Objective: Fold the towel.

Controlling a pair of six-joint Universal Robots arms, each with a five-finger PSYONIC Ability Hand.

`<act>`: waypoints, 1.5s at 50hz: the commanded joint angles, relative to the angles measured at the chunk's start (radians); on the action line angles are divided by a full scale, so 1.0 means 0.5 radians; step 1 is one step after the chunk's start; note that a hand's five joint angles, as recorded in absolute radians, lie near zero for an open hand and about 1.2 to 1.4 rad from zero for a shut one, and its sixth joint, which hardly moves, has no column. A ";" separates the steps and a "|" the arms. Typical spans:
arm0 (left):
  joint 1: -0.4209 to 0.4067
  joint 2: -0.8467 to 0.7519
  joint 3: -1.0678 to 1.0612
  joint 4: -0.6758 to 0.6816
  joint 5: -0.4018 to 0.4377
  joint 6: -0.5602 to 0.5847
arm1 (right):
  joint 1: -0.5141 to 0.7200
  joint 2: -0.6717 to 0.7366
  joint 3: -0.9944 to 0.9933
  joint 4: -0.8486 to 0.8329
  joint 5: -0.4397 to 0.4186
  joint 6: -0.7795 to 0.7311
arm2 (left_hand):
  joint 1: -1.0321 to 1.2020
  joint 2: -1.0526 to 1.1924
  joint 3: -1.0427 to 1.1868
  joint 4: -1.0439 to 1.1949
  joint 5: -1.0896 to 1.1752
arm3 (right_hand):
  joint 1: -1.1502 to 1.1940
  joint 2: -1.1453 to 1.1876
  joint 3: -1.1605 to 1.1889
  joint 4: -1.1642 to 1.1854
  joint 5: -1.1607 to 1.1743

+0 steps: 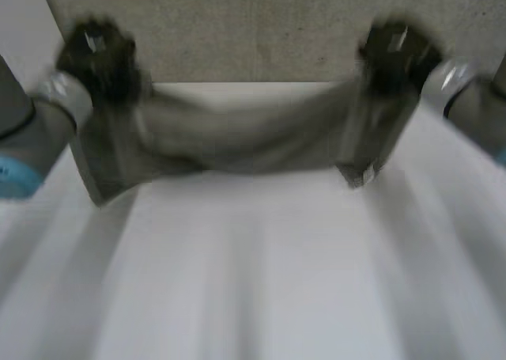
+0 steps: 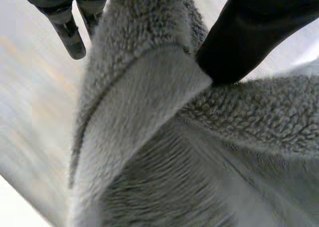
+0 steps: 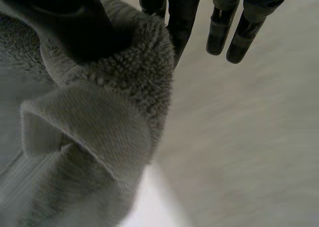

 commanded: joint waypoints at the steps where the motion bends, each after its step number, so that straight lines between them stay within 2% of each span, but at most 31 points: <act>1: 0.022 0.485 -0.281 1.323 0.013 -0.746 | -0.019 -0.424 0.030 -0.579 0.095 0.677 | 0.211 0.185 -0.100 -0.112 0.171 | 0.270 0.115 -0.088 -0.134 0.143; 2: 0.022 0.486 -0.283 1.326 0.013 -0.748 | -0.019 -0.425 0.031 -0.579 0.094 0.677 | 0.211 0.185 -0.100 -0.112 0.171 | 0.270 0.115 -0.088 -0.134 0.143; 4: 0.059 0.645 -0.515 1.775 0.029 -0.946 | -0.052 -0.443 0.183 -0.548 -0.147 0.677 | 0.211 0.185 -0.100 -0.112 0.171 | 0.270 0.115 -0.088 -0.134 0.143; 5: 0.059 0.646 -0.516 1.777 0.029 -0.947 | -0.052 -0.443 0.184 -0.548 -0.148 0.677 | 0.211 0.185 -0.100 -0.112 0.171 | 0.270 0.115 -0.088 -0.134 0.143; 7: 0.074 0.640 -0.590 1.799 0.050 -0.965 | -0.077 -0.446 0.321 -0.414 -0.340 0.662 | 0.211 0.185 -0.100 -0.112 0.171 | 0.270 0.115 -0.088 -0.134 0.143; 10: 0.099 0.634 -0.691 1.710 0.118 -0.962 | -0.080 -0.434 0.371 -0.346 -0.415 0.631 | 0.211 0.185 -0.100 -0.112 0.171 | 0.270 0.115 -0.088 -0.134 0.143; 12: 0.093 0.603 -0.764 1.609 0.243 -0.959 | -0.095 -0.413 0.466 -0.275 -0.494 0.506 | 0.211 0.185 -0.100 -0.112 0.171 | 0.270 0.115 -0.088 -0.134 0.143; 13: 0.093 0.603 -0.765 1.608 0.243 -0.959 | -0.095 -0.413 0.466 -0.275 -0.495 0.506 | 0.211 0.185 -0.100 -0.112 0.171 | 0.270 0.115 -0.088 -0.134 0.143; 15: 0.114 0.530 -0.856 1.492 0.414 -0.962 | -0.111 -0.367 0.564 -0.214 -0.525 0.353 | 0.211 0.185 -0.100 -0.112 0.171 | 0.270 0.115 -0.088 -0.134 0.143; 21: 0.160 0.343 -1.056 1.357 0.709 -0.956 | -0.086 -0.199 0.766 -0.051 -0.534 0.010 | 0.211 0.185 -0.100 -0.112 0.171 | 0.270 0.115 -0.088 -0.134 0.143; 28: 0.197 0.091 -1.231 1.283 0.894 -0.935 | -0.083 -0.002 0.969 0.028 -0.501 -0.426 | 0.211 0.185 -0.100 -0.112 0.171 | 0.270 0.115 -0.088 -0.134 0.143; 29: 0.200 0.033 -1.243 1.247 0.915 -0.907 | -0.083 0.038 0.988 0.056 -0.498 -0.503 | -0.073 -0.099 -0.100 -0.112 -0.114 | 0.270 0.115 -0.088 -0.134 0.143; 30: 0.200 0.032 -1.243 1.246 0.915 -0.907 | -0.083 0.038 0.988 0.056 -0.498 -0.504 | -0.076 -0.102 -0.100 -0.112 -0.116 | 0.270 0.115 -0.088 -0.134 0.143; 32: 0.209 -0.029 -1.249 1.136 0.928 -0.788 | -0.098 0.084 0.979 0.126 -0.498 -0.547 | -1.272 -1.299 -0.100 -0.112 -1.313 | 0.214 0.059 -0.088 -0.134 0.087; 33: 0.209 -0.029 -1.249 1.136 0.928 -0.788 | -0.099 0.084 0.979 0.127 -0.498 -0.547 | -1.279 -1.306 -0.100 -0.112 -1.320 | 0.213 0.059 -0.088 -0.134 0.086; 34: 0.212 -0.038 -1.246 1.066 0.928 -0.709 | -0.108 0.084 0.969 0.151 -0.498 -0.535 | -1.971 -1.998 -0.100 -0.112 -2.012 | -0.205 -0.360 -0.088 -0.134 -0.333; 35: 0.212 -0.038 -1.246 1.065 0.928 -0.708 | -0.108 0.084 0.969 0.151 -0.498 -0.535 | -1.978 -2.005 -0.100 -0.112 -2.019 | -0.209 -0.364 -0.088 -0.134 -0.337; 36: 0.215 -0.038 -1.237 1.002 0.931 -0.611 | -0.108 0.081 0.960 0.154 -0.479 -0.522 | -2.106 -2.133 -0.100 -0.112 -2.147 | -1.006 -1.161 -0.088 -0.134 -1.133; 37: 0.218 -0.038 -1.225 0.937 0.931 -0.509 | -0.102 0.078 0.951 0.157 -0.455 -0.507 | -2.113 -2.140 -0.100 -0.112 -2.154 | -1.979 -2.134 -0.088 -0.134 -2.106; 38: 0.218 -0.038 -1.225 0.936 0.931 -0.508 | -0.102 0.078 0.951 0.157 -0.455 -0.507 | -2.113 -2.140 -0.100 -0.112 -2.154 | -1.988 -2.143 -0.088 -0.134 -2.116; 39: 0.218 -0.038 -1.213 0.888 0.928 -0.423 | -0.102 0.069 0.951 0.157 -0.418 -0.489 | -2.131 -2.157 -0.100 -0.112 -2.171 | -2.517 -2.672 -0.088 -0.134 -2.301; 45: 0.228 -0.002 -1.182 0.762 0.909 -0.226 | -0.102 -0.038 0.975 0.151 -0.298 -0.372 | -2.143 -2.169 -0.100 -0.112 -2.183 | -2.523 -2.677 -0.088 -0.134 -2.301; 54: 0.231 0.149 -1.225 0.639 0.909 -0.211 | -0.095 -0.223 1.129 0.142 -0.280 -0.117 | -2.125 -2.151 -0.100 -0.112 -2.166 | -2.523 -2.677 -0.088 -0.134 -2.301; 60: 0.246 0.305 -1.295 0.366 0.903 -0.195 | -0.086 -0.450 1.368 0.102 -0.271 -0.050 | -2.096 -2.122 -0.100 -0.112 -2.136 | -2.523 -2.677 -0.088 -0.134 -2.301; 65: 0.221 0.373 -1.348 0.176 0.829 -0.195 | -0.074 -0.597 1.592 -0.026 -0.105 -0.047 | -1.955 -1.981 -0.100 -0.112 -1.995 | -2.523 -2.677 -0.088 -0.134 -2.301; 68: 0.191 0.407 -1.391 0.120 0.682 -0.198 | -0.074 -0.609 1.638 -0.060 -0.050 -0.050 | -1.896 -1.922 -0.100 -0.112 -1.937 | -2.523 -2.677 -0.088 -0.134 -2.301; 70: 0.060 0.410 -1.403 0.108 0.453 -0.198 | -0.062 -0.624 1.721 -0.115 0.036 -0.050 | -1.896 -1.922 -0.100 -0.112 -1.937 | -2.523 -2.677 -0.088 -0.134 -2.301; 71: 0.059 0.410 -1.403 0.108 0.452 -0.198 | -0.062 -0.624 1.721 -0.116 0.036 -0.050 | -1.896 -1.922 -0.100 -0.112 -1.937 | -2.523 -2.677 -0.088 -0.134 -2.301; 73: -0.106 0.397 -1.403 0.117 0.177 -0.198 | -0.001 -0.634 1.785 -0.167 0.097 -0.050 | -1.896 -1.922 -0.100 -0.112 -1.937 | -2.523 -2.677 -0.088 -0.134 -2.301; 74: -0.107 0.397 -1.403 0.117 0.176 -0.198 | 0.000 -0.634 1.785 -0.168 0.098 -0.050 | -1.896 -1.922 -0.100 -0.112 -1.937 | -2.523 -2.677 -0.088 -0.134 -2.301; 75: -0.177 0.391 -1.400 0.129 0.048 -0.202 | 0.027 -0.628 1.810 -0.201 0.116 -0.050 | -1.896 -1.922 -0.100 -0.112 -1.937 | -2.523 -2.677 -0.088 -0.134 -2.301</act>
